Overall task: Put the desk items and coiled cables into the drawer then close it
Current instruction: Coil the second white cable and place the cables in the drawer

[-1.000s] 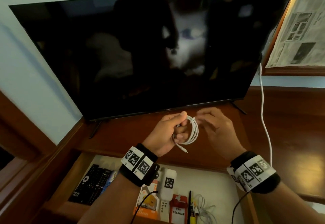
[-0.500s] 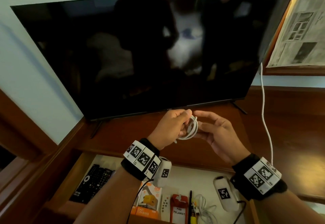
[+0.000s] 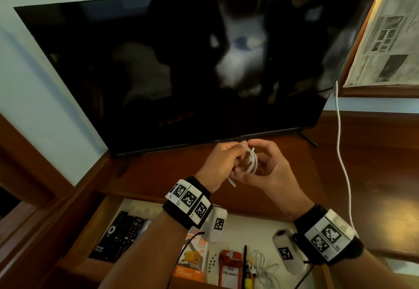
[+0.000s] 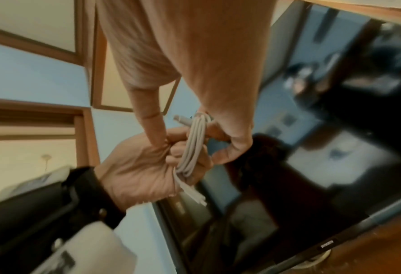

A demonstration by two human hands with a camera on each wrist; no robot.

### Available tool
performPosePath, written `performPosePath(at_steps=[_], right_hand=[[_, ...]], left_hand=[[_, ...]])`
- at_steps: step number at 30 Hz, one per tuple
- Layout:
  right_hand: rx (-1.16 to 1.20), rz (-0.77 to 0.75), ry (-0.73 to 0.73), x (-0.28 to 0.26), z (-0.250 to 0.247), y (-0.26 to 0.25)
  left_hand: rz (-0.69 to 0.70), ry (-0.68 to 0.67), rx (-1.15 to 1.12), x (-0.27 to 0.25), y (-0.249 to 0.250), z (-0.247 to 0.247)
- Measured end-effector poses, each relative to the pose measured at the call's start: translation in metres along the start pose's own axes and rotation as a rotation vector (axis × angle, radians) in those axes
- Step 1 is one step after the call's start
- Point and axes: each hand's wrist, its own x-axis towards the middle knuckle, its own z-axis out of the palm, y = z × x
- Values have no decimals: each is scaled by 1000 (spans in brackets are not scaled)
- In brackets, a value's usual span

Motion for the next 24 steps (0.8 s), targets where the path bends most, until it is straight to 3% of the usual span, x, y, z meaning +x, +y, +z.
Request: performPosePath(at_steps=[3, 6, 9, 15, 18, 22, 24], right_hand=[[-284, -147, 219, 2, 6, 7], [-576, -384, 287, 3, 6, 15], [-847, -517, 404, 5, 6, 22], [-892, -752, 195, 2, 2, 29], [-770, -662, 258, -1, 0, 27], [-464, -268, 403, 5, 0, 25], [-544, -190, 381, 10, -5, 29]], left_hand=[[-39, -11, -115, -1, 2, 3], [-39, 53, -155, 0, 3, 5], [-38, 116, -146, 2, 1, 11], [-172, 213, -207, 8, -3, 13], [-206, 217, -246, 11, -8, 11], [-210, 238, -348, 13, -8, 16], [-195, 230, -330, 9, -8, 18]])
